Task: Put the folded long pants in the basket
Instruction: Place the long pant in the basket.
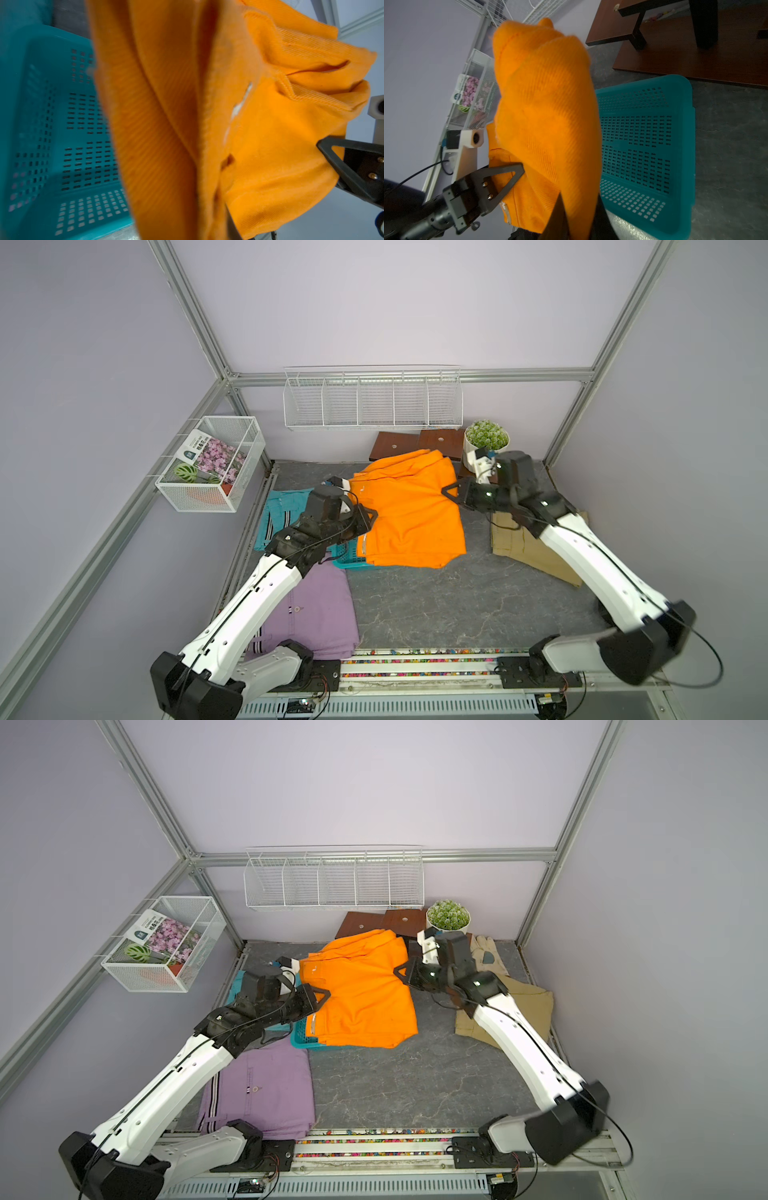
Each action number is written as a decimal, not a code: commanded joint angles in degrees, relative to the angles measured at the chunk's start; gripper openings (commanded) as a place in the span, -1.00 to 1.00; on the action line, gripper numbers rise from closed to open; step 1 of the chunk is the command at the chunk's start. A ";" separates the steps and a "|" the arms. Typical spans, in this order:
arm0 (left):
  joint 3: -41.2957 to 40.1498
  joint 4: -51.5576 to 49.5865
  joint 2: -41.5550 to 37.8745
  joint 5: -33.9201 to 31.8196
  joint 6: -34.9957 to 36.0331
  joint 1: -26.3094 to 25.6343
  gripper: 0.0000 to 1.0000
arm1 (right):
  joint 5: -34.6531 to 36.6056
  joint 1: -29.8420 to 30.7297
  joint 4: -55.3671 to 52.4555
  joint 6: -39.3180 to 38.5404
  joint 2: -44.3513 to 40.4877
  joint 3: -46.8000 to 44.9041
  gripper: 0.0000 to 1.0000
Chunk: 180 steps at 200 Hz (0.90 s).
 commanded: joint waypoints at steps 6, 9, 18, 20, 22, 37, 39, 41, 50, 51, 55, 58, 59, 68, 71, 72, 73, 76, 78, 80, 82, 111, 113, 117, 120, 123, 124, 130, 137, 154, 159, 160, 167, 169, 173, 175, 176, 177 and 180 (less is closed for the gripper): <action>1.61 1.26 2.06 2.43 4.54 4.99 -1.00 | 2.00 -0.65 5.79 -1.55 9.88 5.44 -1.00; 1.82 1.27 2.72 2.57 4.87 5.56 -1.00 | 1.64 -0.66 6.28 -1.53 11.04 5.66 -1.00; 1.76 2.12 4.80 3.44 5.50 7.31 -1.00 | 0.88 -0.53 7.54 -1.44 14.22 6.12 -1.00; 1.61 2.46 5.29 3.67 5.52 7.70 -1.00 | 0.79 -0.57 7.78 -1.44 14.74 6.25 -1.00; 1.44 2.81 5.79 3.82 5.48 8.06 -1.00 | 0.68 -0.53 7.99 -1.44 15.40 6.37 -1.00; 0.11 4.76 9.29 4.10 4.13 10.05 -1.00 | 0.75 -0.62 9.39 -2.19 18.81 6.78 -1.00; -0.01 5.05 9.77 4.26 4.08 10.12 -1.00 | 0.85 -0.50 9.49 -2.33 19.19 6.81 -1.00; -0.04 5.33 10.27 4.36 4.22 10.16 -1.00 | 0.91 -0.49 9.56 -2.50 19.48 6.77 -1.00; -0.05 6.22 12.56 4.68 5.10 10.26 -1.00 | 1.95 -0.31 9.81 -3.28 20.64 6.91 -1.00; -0.01 6.27 12.79 4.68 5.22 10.26 -1.00 | 2.09 -0.27 9.81 -3.41 20.77 6.97 -1.00; 0.31 6.40 13.78 4.58 5.61 10.34 -1.00 | 2.51 -0.20 9.59 -3.96 21.18 7.25 -1.00; 0.61 6.41 14.53 4.37 5.84 10.35 -1.00 | 2.90 -0.04 9.32 -4.43 21.62 7.66 -1.00; 0.68 6.41 14.74 4.31 5.95 10.39 -1.00 | 2.96 0.00 9.17 -4.56 21.74 7.78 -1.00; 1.65 5.97 16.95 3.70 6.58 10.52 -1.00 | 4.53 0.49 7.25 -5.73 23.08 9.38 -1.00; 2.08 5.64 17.76 3.64 6.71 10.64 -1.00 | 5.04 0.51 6.54 -6.07 23.46 9.85 -1.00; 2.24 5.46 17.98 3.64 6.86 10.67 -1.00 | 5.17 0.58 6.33 -6.17 23.59 10.06 -1.00; 2.42 5.32 18.09 3.63 6.94 10.68 -1.00 | 5.28 0.66 6.10 -6.27 23.65 10.21 -1.00; 2.90 4.82 18.97 3.72 7.07 10.77 -1.00 | 5.44 0.80 5.66 -6.52 24.11 10.65 -1.00; 3.17 4.56 19.45 3.72 7.16 10.83 -1.00 | 5.49 0.93 5.44 -6.64 24.31 10.88 -1.00; 3.37 4.32 19.85 3.83 7.19 10.86 -1.00 | 5.59 1.03 5.25 -6.80 24.52 10.98 -1.00; 3.53 4.13 20.28 3.92 7.10 10.98 -1.00 | 5.64 1.16 5.03 -6.98 24.72 11.11 -1.00; 1.56 5.93 21.69 4.81 6.39 11.14 -1.00 | 11.44 3.63 0.34 -9.78 25.73 11.68 -1.00; 1.30 6.03 21.55 4.67 6.27 11.16 -1.00 | 11.98 3.97 -0.07 -9.90 25.80 11.68 -1.00; 0.78 6.18 21.20 4.25 6.22 11.14 -1.00 | 12.72 4.14 -1.03 -10.23 25.80 11.68 -1.00; 0.42 6.27 21.00 4.00 6.14 11.18 -1.00 | 13.03 4.29 -1.65 -10.41 25.83 11.68 -1.00; -0.01 6.32 20.69 3.66 5.97 11.14 -1.00 | 13.11 4.44 -2.43 -10.59 25.98 11.68 -1.00; -0.16 6.36 20.63 3.56 5.97 11.18 -1.00 | 13.12 4.52 -2.63 -10.63 26.03 11.73 -1.00; -1.02 6.62 20.01 3.04 5.69 11.21 -1.00 | 13.41 4.60 -3.70 -10.71 26.14 11.29 -1.00; -2.31 7.29 19.40 3.04 5.21 11.14 -1.00 | 13.65 4.57 -3.61 -10.43 25.86 9.82 -1.00; -5.94 10.05 18.08 6.25 4.09 11.14 -1.00 | 14.35 4.61 -1.47 -9.71 23.88 4.60 -1.00; -7.16 11.12 17.67 7.15 3.76 11.14 -1.00 | 14.83 4.62 -0.85 -9.57 22.88 2.98 -1.00; -7.43 11.32 17.54 7.24 3.67 11.18 -1.00 | 14.94 4.70 -0.79 -9.55 22.68 2.54 -1.00; -8.92 12.25 16.96 7.88 3.05 11.14 -1.00 | 15.95 4.72 -0.06 -9.28 21.27 -0.07 -1.00; -9.32 12.42 16.79 7.99 2.95 11.14 -1.00 | 16.22 4.70 0.18 -9.20 20.81 -0.75 -1.00; -10.02 12.82 16.38 8.02 2.69 11.17 -1.00 | 16.63 4.69 0.56 -9.10 19.90 -2.17 -1.00; -10.45 13.00 16.16 8.07 2.51 11.15 -1.00 | 16.88 4.69 0.78 -9.09 19.48 -2.90 -1.00; -10.66 13.09 16.04 8.05 2.43 11.14 -1.00 | 16.98 4.74 0.90 -9.09 19.27 -3.25 -1.00; -10.85 13.18 15.93 8.04 2.40 11.18 -1.00 | 17.07 4.72 0.97 -9.09 19.07 -3.56 -1.00; -11.38 13.38 15.57 7.98 2.21 11.14 -1.00 | 17.45 4.71 1.18 -9.02 18.38 -4.33 -1.00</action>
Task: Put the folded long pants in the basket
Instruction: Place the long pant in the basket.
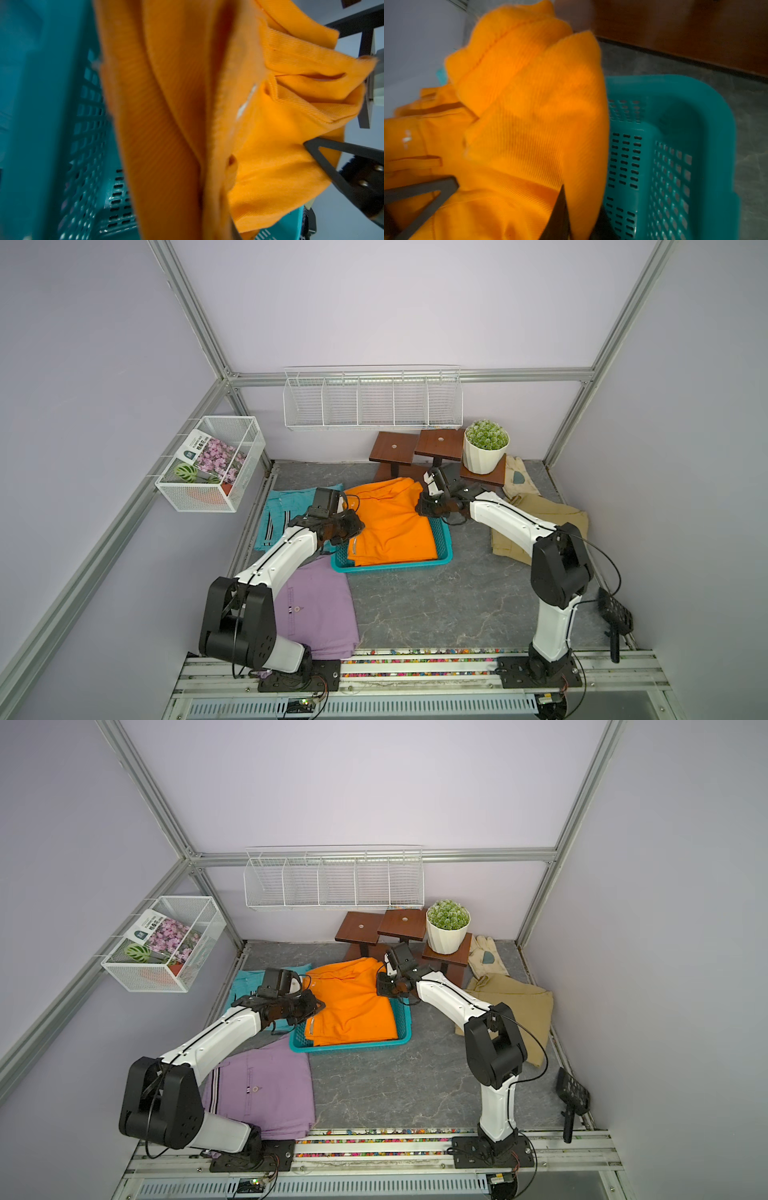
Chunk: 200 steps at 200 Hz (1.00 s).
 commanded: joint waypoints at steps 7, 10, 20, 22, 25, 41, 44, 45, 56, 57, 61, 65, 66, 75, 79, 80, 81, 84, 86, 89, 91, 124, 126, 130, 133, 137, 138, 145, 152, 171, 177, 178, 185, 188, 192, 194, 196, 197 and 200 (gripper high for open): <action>-4.61 4.89 -3.56 0.65 -2.52 0.64 -1.00 | 6.24 -0.21 -1.17 -0.67 -7.21 -8.38 -1.00; -5.02 4.90 -3.91 0.44 -2.69 0.70 -1.00 | 6.65 -0.23 -1.35 -0.69 -7.67 -8.95 -1.00; -6.26 4.96 -5.29 0.15 -3.22 0.65 -1.00 | 7.26 -0.24 -2.23 -0.91 -8.96 -10.56 -1.00; -6.42 4.98 -5.65 0.14 -3.30 0.63 -1.00 | 7.35 -0.29 -2.40 -0.94 -9.19 -10.81 -1.00; -6.76 5.06 -6.04 0.11 -3.37 0.63 -1.00 | 7.47 -0.26 -2.69 -1.03 -9.41 -11.11 -1.00; -8.13 5.49 -7.89 0.26 -3.76 0.67 -1.00 | 8.08 0.05 -3.40 -1.30 -9.78 -12.36 -1.00; -8.29 5.65 -8.03 0.42 -3.86 0.63 -1.00 | 8.15 0.08 -3.56 -1.37 -9.68 -12.45 -1.00; -8.37 5.71 -8.08 0.50 -3.86 0.63 -1.00 | 8.18 0.09 -3.58 -1.38 -9.63 -12.46 -1.00; -8.87 6.47 -7.99 1.20 -3.78 0.62 -1.00 | 8.64 0.19 -4.62 -1.39 -9.16 -12.39 -1.00; -8.87 6.52 -7.92 1.28 -3.78 0.62 -1.00 | 8.68 0.24 -4.68 -1.39 -9.15 -12.39 -1.00; -8.96 6.83 -7.55 1.63 -3.62 0.62 -1.00 | 8.99 0.35 -4.92 -1.39 -9.07 -12.39 -1.00; -8.81 6.91 -6.99 1.81 -3.41 0.62 -1.00 | 9.34 0.61 -5.06 -1.39 -9.14 -12.45 -1.00; -8.71 6.92 -6.85 1.80 -3.33 0.62 -1.00 | 9.47 0.62 -5.07 -1.35 -9.19 -12.51 -1.00; -7.68 6.22 -5.33 1.51 -2.96 0.62 -1.00 | 10.30 1.34 -5.56 -1.22 -9.53 -12.71 -1.00; -7.30 5.99 -4.56 1.42 -2.90 0.62 -1.00 | 10.81 1.77 -5.79 -1.22 -9.74 -12.74 -1.00; -7.21 5.97 -4.32 1.39 -2.89 0.67 -1.00 | 10.95 1.91 -5.92 -1.17 -9.79 -12.74 -1.00; -7.17 5.92 -4.15 1.38 -2.89 0.65 -1.00 | 11.07 2.06 -6.04 -1.20 -9.86 -12.74 -1.00; -6.82 5.83 -3.50 1.32 -2.90 0.63 -1.00 | 11.52 2.43 -6.36 -1.22 -9.97 -12.67 -1.00; -6.63 5.79 -3.07 1.31 -2.83 0.67 -1.00 | 11.82 2.69 -6.64 -1.22 -10.05 -12.59 -1.00; -6.40 5.73 -2.62 1.29 -2.87 0.63 -1.00 | 12.41 3.12 -7.12 -1.15 -10.19 -12.50 -1.00; -6.30 5.70 -2.19 1.28 -2.89 0.65 -1.00 | 12.77 3.41 -7.47 -1.14 -10.33 -12.41 -1.00; -6.93 6.32 -1.52 -0.49 -3.93 0.67 -1.00 | 15.46 6.50 -8.79 0.30 -11.95 -14.73 -1.00; -6.96 6.31 -1.66 -0.68 -3.94 0.64 -1.00 | 15.42 6.54 -8.70 0.35 -12.04 -14.99 -1.00; -7.03 6.26 -1.85 -1.05 -3.95 0.63 -1.00 | 15.45 6.63 -8.49 0.49 -11.99 -15.37 -1.00; -7.03 6.23 -1.94 -1.24 -3.81 0.62 -1.00 | 15.61 6.69 -8.48 0.61 -11.90 -15.59 -1.00; -7.09 6.17 -2.00 -1.42 -3.63 0.66 -1.00 | 15.87 6.70 -8.51 0.77 -11.71 -15.78 -1.00; -7.02 6.15 -1.94 -1.48 -3.61 0.64 -1.00 | 15.95 6.66 -8.52 0.79 -11.66 -15.80 -1.00; -6.76 5.96 -1.72 -1.77 -3.30 0.63 -1.00 | 16.50 6.65 -8.67 0.93 -10.95 -15.79 -1.00; -6.43 5.74 -1.00 -1.97 -3.10 0.64 -1.00 | 16.96 6.70 -9.34 1.04 -9.94 -15.37 -1.00; -5.34 5.46 2.47 -2.23 -2.69 0.69 -1.00 | 17.77 6.66 -10.36 1.34 -6.35 -14.41 -1.00; -5.30 5.70 3.98 -2.39 -2.65 0.64 -1.00 | 17.86 6.64 -10.09 1.56 -5.74 -14.56 -1.00; -5.29 5.69 4.17 -2.45 -2.64 0.68 -1.00 | 17.87 6.67 -10.01 1.58 -5.60 -14.61 -1.00; -5.03 5.88 5.65 -2.99 -2.71 0.67 -1.00 | 18.15 6.61 -9.56 1.76 -4.78 -15.04 -1.00; -4.92 5.88 6.27 -3.31 -2.63 0.67 -1.00 | 18.35 6.61 -9.37 1.89 -4.39 -15.17 -1.00; -4.88 5.94 6.83 -3.72 -2.68 0.67 -1.00 | 18.39 6.62 -9.24 1.94 -3.85 -15.32 -1.00; -4.89 6.02 7.22 -3.91 -2.69 0.70 -1.00 | 18.46 6.66 -9.18 2.08 -3.60 -15.32 -1.00; -4.87 6.10 7.54 -4.04 -2.64 0.75 -1.00 | 18.48 6.69 -9.12 2.04 -3.41 -15.40 -1.00; -4.85 6.16 7.67 -4.11 -2.59 0.73 -1.00 | 18.48 6.69 -9.09 2.04 -3.24 -15.43 -1.00; -4.85 6.27 8.15 -4.31 -2.59 0.72 -1.00 | 18.55 6.66 -9.05 2.01 -2.73 -15.39 -1.00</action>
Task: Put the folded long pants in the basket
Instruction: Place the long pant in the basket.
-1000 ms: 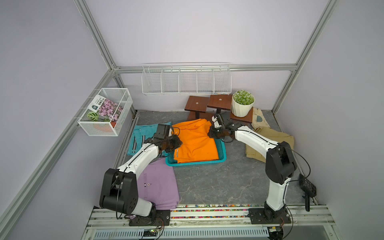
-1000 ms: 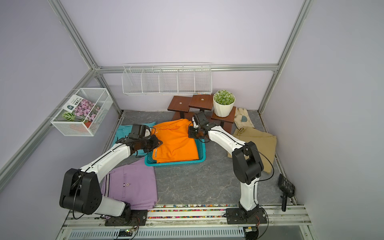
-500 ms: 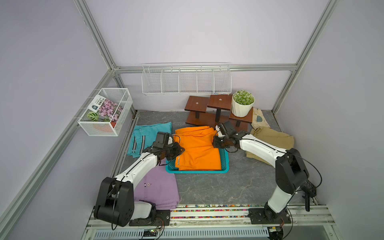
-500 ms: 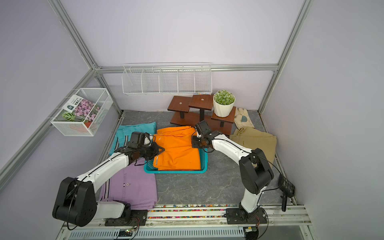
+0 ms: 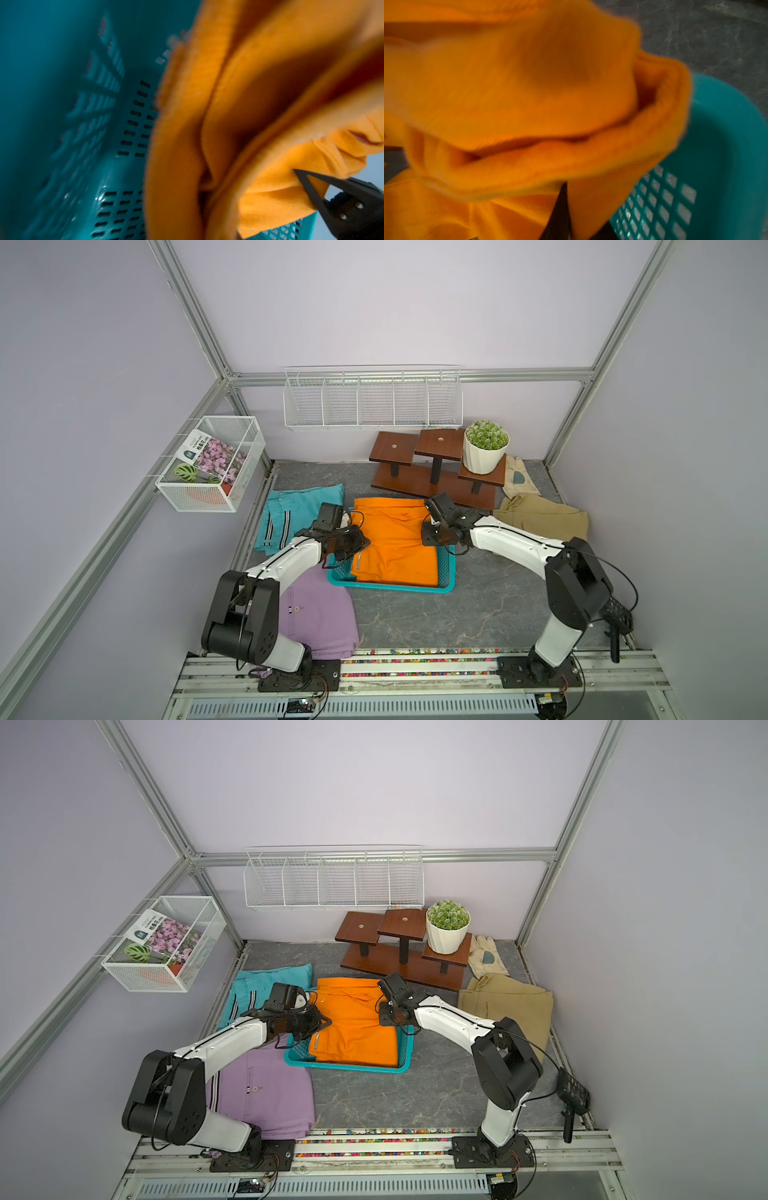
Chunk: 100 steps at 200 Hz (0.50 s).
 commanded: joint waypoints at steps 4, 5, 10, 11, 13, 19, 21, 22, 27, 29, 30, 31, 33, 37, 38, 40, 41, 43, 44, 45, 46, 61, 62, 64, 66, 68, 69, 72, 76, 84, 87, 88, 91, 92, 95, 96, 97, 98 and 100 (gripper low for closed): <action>1.31 0.93 4.72 -8.39 -0.20 1.65 -1.00 | 4.71 -0.57 -7.68 0.44 4.59 -1.86 -1.00; 1.33 0.93 4.87 -8.45 -0.21 1.63 -1.00 | 4.72 -0.56 -7.71 0.43 4.74 -1.85 -1.00; 1.40 1.00 5.58 -8.74 -0.21 1.62 -1.00 | 4.81 -0.59 -7.88 0.35 5.52 -1.63 -1.00; 1.46 1.01 5.70 -8.84 -0.17 1.66 -1.00 | 4.82 -0.62 -7.89 0.34 5.65 -1.61 -1.00; 1.49 0.97 5.96 -8.90 -0.17 1.69 -1.00 | 4.82 -0.57 -8.02 0.33 5.97 -1.52 -1.00; 1.54 1.17 6.66 -9.16 -0.14 1.61 -1.00 | 4.82 -0.57 -8.07 0.24 6.84 -1.26 -1.00; 1.55 1.18 6.79 -9.22 -0.18 1.61 -1.00 | 4.82 -0.56 -8.08 0.24 7.12 -1.17 -1.00; 1.54 1.19 6.83 -9.21 -0.20 1.61 -1.00 | 4.82 -0.56 -8.13 0.24 7.29 -1.16 -1.00; 1.61 1.17 7.23 -9.34 -0.22 1.61 -1.00 | 4.90 -0.57 -8.31 0.15 7.99 -0.87 -1.00; 1.61 1.19 7.31 -9.44 -0.22 1.61 -1.00 | 4.91 -0.58 -8.38 0.15 8.25 -0.77 -1.00; 1.61 1.19 7.35 -9.50 -0.22 1.65 -1.00 | 4.87 -0.61 -8.37 0.15 8.42 -0.73 -1.00; 1.61 1.19 7.37 -9.53 -0.22 1.63 -1.00 | 4.84 -0.63 -8.36 0.15 8.55 -0.72 -1.00; 1.64 1.15 7.39 -9.55 -0.22 1.61 -1.00 | 4.78 -0.57 -8.31 0.15 8.69 -0.68 -1.00; 1.55 1.26 7.48 -9.56 -0.32 1.61 -1.00 | 4.53 -0.57 -8.16 0.11 9.13 -0.62 -1.00; 1.54 1.27 7.52 -9.56 -0.36 1.61 -1.00 | 4.50 -0.61 -8.17 0.09 9.21 -0.62 -1.00; 1.51 1.25 7.43 -9.56 -0.37 1.61 -1.00 | 4.44 -0.59 -8.04 0.07 9.43 -0.62 -1.00; 1.52 1.27 7.41 -9.60 -0.34 1.61 -1.00 | 4.37 -0.62 -8.02 0.07 9.54 -0.61 -1.00; 1.46 1.34 7.40 -9.64 -0.34 1.65 -1.00 | 4.25 -0.57 -7.89 0.00 9.67 -0.57 -1.00; 1.45 1.35 7.40 -9.64 -0.33 1.63 -1.00 | 4.18 -0.61 -7.86 -0.01 9.70 -0.59 -1.00; 1.44 1.36 7.35 -9.69 -0.36 1.66 -1.00 | 4.15 -0.63 -7.84 -0.02 9.72 -0.60 -1.00; 1.44 1.36 7.29 -9.67 -0.34 1.64 -1.00 | 4.09 -0.64 -7.83 -0.06 9.77 -0.61 -1.00; 1.10 0.83 6.26 -9.99 -0.38 1.61 -1.00 | 3.93 -0.63 -7.36 -0.11 9.76 -1.12 -1.00; 1.09 0.74 6.17 -9.99 -0.39 1.61 -1.00 | 3.94 -0.59 -7.29 -0.11 9.66 -1.18 -1.00; 1.04 0.57 5.95 -10.06 -0.42 1.63 -1.00 | 3.94 -0.65 -7.27 -0.11 9.48 -1.26 -1.00; 0.94 0.44 5.69 -10.13 -0.40 1.61 -1.00 | 3.94 -0.63 -7.18 -0.11 9.41 -1.41 -1.00; 0.85 0.30 5.52 -10.25 -0.40 1.61 -1.00 | 3.88 -0.68 -7.09 -0.16 9.19 -1.52 -1.00; 0.84 0.22 5.36 -10.30 -0.49 1.61 -1.00 | 3.87 -0.62 -7.06 -0.18 9.11 -1.59 -1.00; 0.82 0.04 4.84 -10.41 -0.34 1.62 -1.00 | 3.81 -0.63 -6.87 -0.24 8.76 -1.85 -1.00; 0.65 -0.18 4.14 -10.56 -0.58 1.61 -1.00 | 3.64 -0.62 -6.62 -0.35 8.19 -2.24 -1.00; 0.47 -1.02 2.58 -10.98 -0.54 1.61 -1.00 | 3.27 -0.63 -6.26 -0.61 6.91 -2.86 -1.00; 0.47 -1.43 1.89 -11.14 -0.57 1.61 -1.00 | 3.04 -0.51 -6.17 -0.78 6.40 -2.98 -1.00; 0.52 -1.57 1.70 -11.23 -0.57 1.61 -1.00 | 2.96 -0.49 -6.12 -0.84 6.22 -3.03 -1.00; 0.55 -1.92 0.99 -11.38 -0.62 1.69 -1.00 | 2.79 -0.49 -6.02 -1.00 5.75 -3.16 -1.00; 0.56 -2.08 0.72 -11.44 -0.64 1.65 -1.00 | 2.71 -0.48 -6.00 -1.04 5.55 -3.20 -1.00; 0.68 -2.47 0.06 -11.64 -0.66 1.61 -1.00 | 2.45 -0.51 -6.05 -1.22 5.08 -3.27 -1.00; 0.71 -2.53 -0.23 -11.74 -0.70 1.61 -1.00 | 2.36 -0.49 -6.01 -1.28 4.99 -3.30 -1.00; 0.81 -2.69 -0.42 -11.79 -0.64 1.61 -1.00 | 2.23 -0.48 -6.04 -1.35 4.82 -3.28 -1.00; 0.82 -2.86 -0.69 -11.86 -0.65 1.61 -1.00 | 2.16 -0.47 -6.05 -1.39 4.60 -3.26 -1.00; 0.97 -3.21 -1.11 -12.11 -0.66 1.61 -1.00 | 2.05 -0.45 -6.22 -1.53 4.28 -3.21 -1.00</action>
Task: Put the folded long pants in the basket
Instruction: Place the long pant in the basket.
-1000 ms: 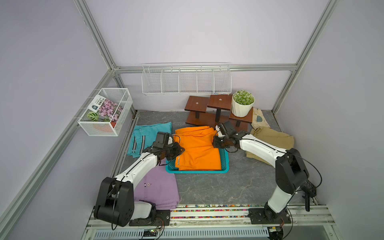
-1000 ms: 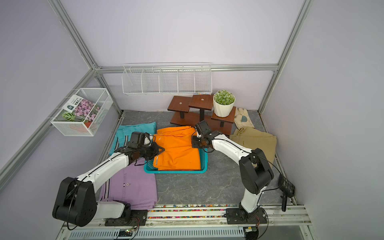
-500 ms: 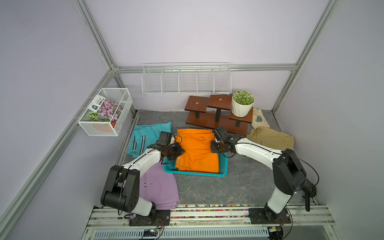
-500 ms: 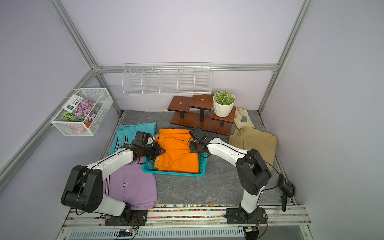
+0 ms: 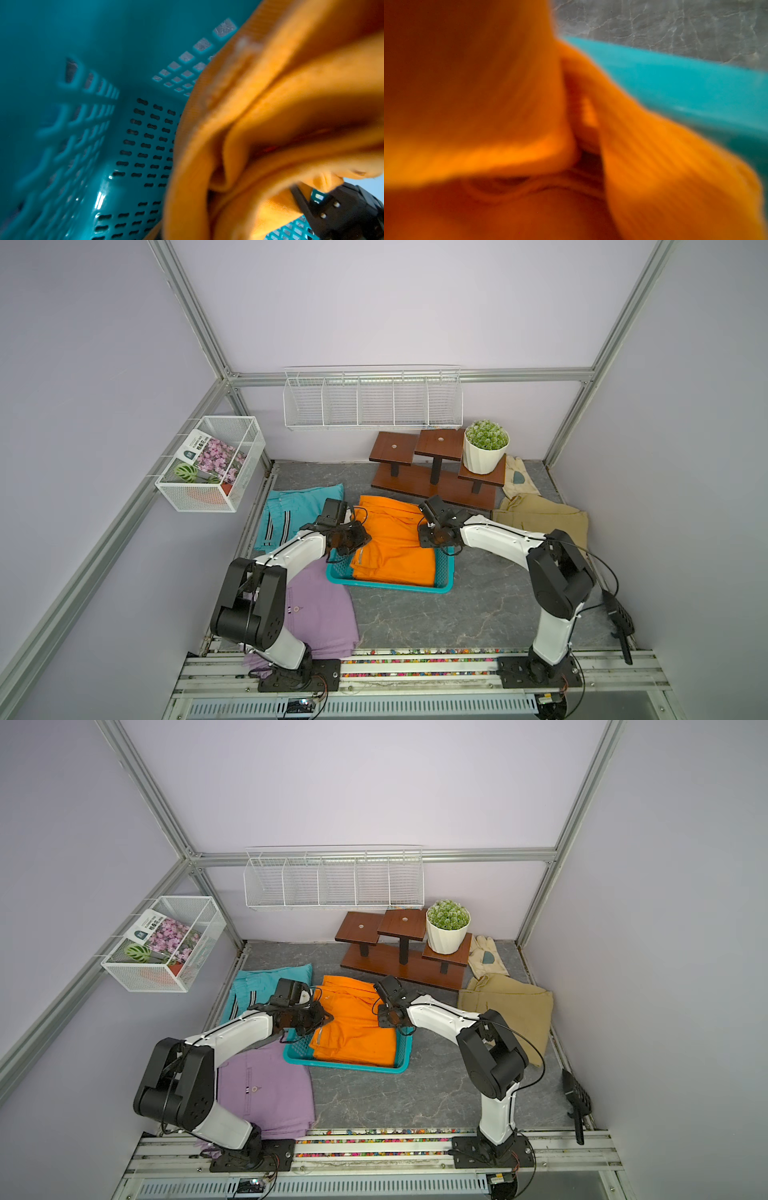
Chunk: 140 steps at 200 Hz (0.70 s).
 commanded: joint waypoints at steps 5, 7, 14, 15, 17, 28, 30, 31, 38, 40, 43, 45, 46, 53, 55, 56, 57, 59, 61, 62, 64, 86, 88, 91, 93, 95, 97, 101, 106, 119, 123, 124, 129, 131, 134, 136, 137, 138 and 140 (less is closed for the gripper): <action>-0.82 -4.59 -4.36 -10.37 -1.82 1.96 -1.00 | 0.18 -0.51 -7.80 -1.34 -0.62 -4.04 -0.98; -0.55 -4.99 -4.72 -10.58 -1.80 1.96 -1.00 | 0.16 -0.42 -8.10 -1.44 -0.83 -3.91 -0.97; 0.25 -6.31 -5.90 -11.45 -1.91 1.96 -1.00 | 0.39 -0.19 -9.05 -1.77 -1.56 -3.39 -0.94; 0.41 -6.49 -6.05 -11.58 -1.95 1.96 -1.00 | 0.40 -0.13 -9.21 -1.80 -1.66 -3.31 -0.93; 0.68 -6.91 -6.22 -11.72 -1.85 1.96 -1.00 | 0.48 -0.02 -9.49 -1.82 -1.79 -3.11 -0.91; 2.26 -9.06 -6.96 -11.94 -1.66 1.97 -1.00 | 0.44 0.41 -11.22 -2.29 -2.48 -2.08 -0.84; 2.55 -9.49 -7.07 -11.94 -1.65 1.96 -1.00 | 0.42 0.51 -11.51 -2.34 -2.53 -1.91 -0.84; 2.66 -9.66 -7.07 -11.95 -1.60 2.00 -1.00 | 0.42 0.53 -11.63 -2.39 -2.58 -1.82 -0.84; 3.38 -10.64 -7.36 -11.78 -1.51 2.00 -1.00 | 0.53 0.81 -12.56 -2.53 -2.99 -1.29 -0.83; 3.56 -10.87 -7.45 -11.75 -1.55 1.97 -1.00 | 0.62 0.94 -12.79 -2.53 -3.05 -1.16 -0.83; 3.84 -11.23 -7.44 -11.71 -1.56 1.96 -1.00 | 0.79 1.12 -13.12 -2.53 -3.26 -1.01 -0.84; 4.05 -11.41 -7.52 -11.70 -1.56 1.98 -1.00 | 0.95 1.24 -13.37 -2.53 -3.34 -0.85 -0.84; 4.15 -11.50 -7.56 -11.66 -1.56 1.97 -1.00 | 0.99 1.28 -13.44 -2.53 -3.38 -0.76 -0.85; 5.00 -12.36 -7.73 -11.43 -1.62 1.98 -1.00 | 1.19 1.65 -14.04 -2.53 -3.89 -0.23 -0.92; 5.33 -12.73 -7.83 -11.39 -1.57 1.99 -1.00 | 1.25 1.70 -14.17 -2.53 -4.04 0.01 -0.95; 5.50 -12.91 -7.85 -11.42 -1.57 1.97 -1.00 | 1.27 1.74 -14.32 -2.49 -4.17 0.11 -0.97; 5.67 -13.09 -7.86 -11.38 -1.61 1.97 -1.00 | 1.33 1.75 -14.49 -2.46 -4.24 0.24 -0.99; 6.02 -13.44 -7.93 -11.45 -1.57 1.98 -1.00 | 1.41 1.83 -14.72 -2.45 -4.40 0.50 -1.00; 6.44 -13.86 -7.99 -11.46 -1.56 1.96 -1.00 | 1.52 1.92 -14.98 -2.44 -4.61 0.78 -1.00; 6.67 -14.04 -8.06 -11.50 -1.56 1.96 -1.00 | 1.58 1.98 -15.12 -2.40 -4.68 0.93 -1.00; 7.06 -14.47 -8.15 -11.56 -1.56 1.96 -1.00 | 1.74 2.07 -15.36 -2.37 -4.81 1.27 -1.00; 12.35 -19.06 -9.47 -11.62 -1.86 1.96 -1.00 | 2.59 2.67 -18.87 -2.01 -7.28 5.34 -1.00; 12.65 -19.55 -9.56 -11.62 -1.76 1.96 -1.00 | 2.61 2.66 -19.22 -2.01 -7.53 5.73 -1.00; 13.48 -20.26 -9.66 -11.57 -1.66 1.99 -1.00 | 2.61 2.70 -19.68 -1.96 -7.92 6.19 -1.00; 14.02 -20.75 -9.70 -11.54 -1.69 1.97 -1.00 | 2.61 2.68 -20.00 -1.93 -8.09 6.47 -1.00; 14.59 -21.20 -9.77 -11.46 -1.66 1.96 -1.00 | 2.50 2.70 -20.23 -1.92 -8.28 6.85 -1.00; 15.15 -21.60 -9.90 -11.38 -1.60 1.96 -1.00 | 2.39 2.73 -20.42 -1.92 -8.44 7.18 -1.00; 16.18 -22.44 -9.91 -11.37 -1.61 1.96 -1.00 | 2.04 2.66 -20.95 -1.92 -8.85 7.89 -1.00; 17.53 -23.72 -9.90 -11.35 -1.59 2.02 -1.00 | 1.43 2.68 -21.50 -1.92 -9.23 8.50 -1.00; 20.90 -27.07 -9.97 -11.41 -2.91 1.96 -1.00 | 0.06 3.07 -22.96 -1.74 -10.28 9.57 -1.00; 21.65 -27.91 -9.97 -11.02 -3.06 1.96 -1.00 | -0.29 3.35 -23.14 -1.74 -10.65 9.52 -1.00; 21.83 -28.02 -9.93 -10.88 -3.23 1.96 -1.00 | -0.38 3.35 -23.11 -1.78 -10.73 9.48 -1.00; 22.40 -28.87 -9.95 -10.40 -3.66 1.96 -1.00 | -0.82 3.65 -23.37 -1.83 -11.15 9.26 -1.00; 22.62 -29.18 -9.92 -10.17 -3.95 1.96 -1.00 | -1.01 3.80 -23.47 -1.83 -11.27 9.13 -1.00; 22.87 -29.56 -9.97 -9.76 -4.26 1.96 -1.00 | -1.14 3.99 -23.68 -1.78 -11.45 8.97 -1.00; 22.98 -29.84 -9.97 -9.48 -4.56 1.96 -1.00 | -1.18 4.17 -23.81 -1.75 -11.56 8.94 -1.00; 22.98 -29.90 -9.97 -9.36 -4.60 1.96 -1.00 | -1.17 4.20 -23.89 -1.75 -11.62 8.92 -1.00; 23.03 -29.93 -9.97 -9.26 -4.66 1.96 -1.00 | -1.17 4.31 -23.93 -1.74 -11.65 8.83 -1.00; 23.13 -30.07 -10.08 -9.05 -4.75 1.96 -1.00 | -1.17 4.43 -24.04 -1.74 -11.76 8.75 -1.00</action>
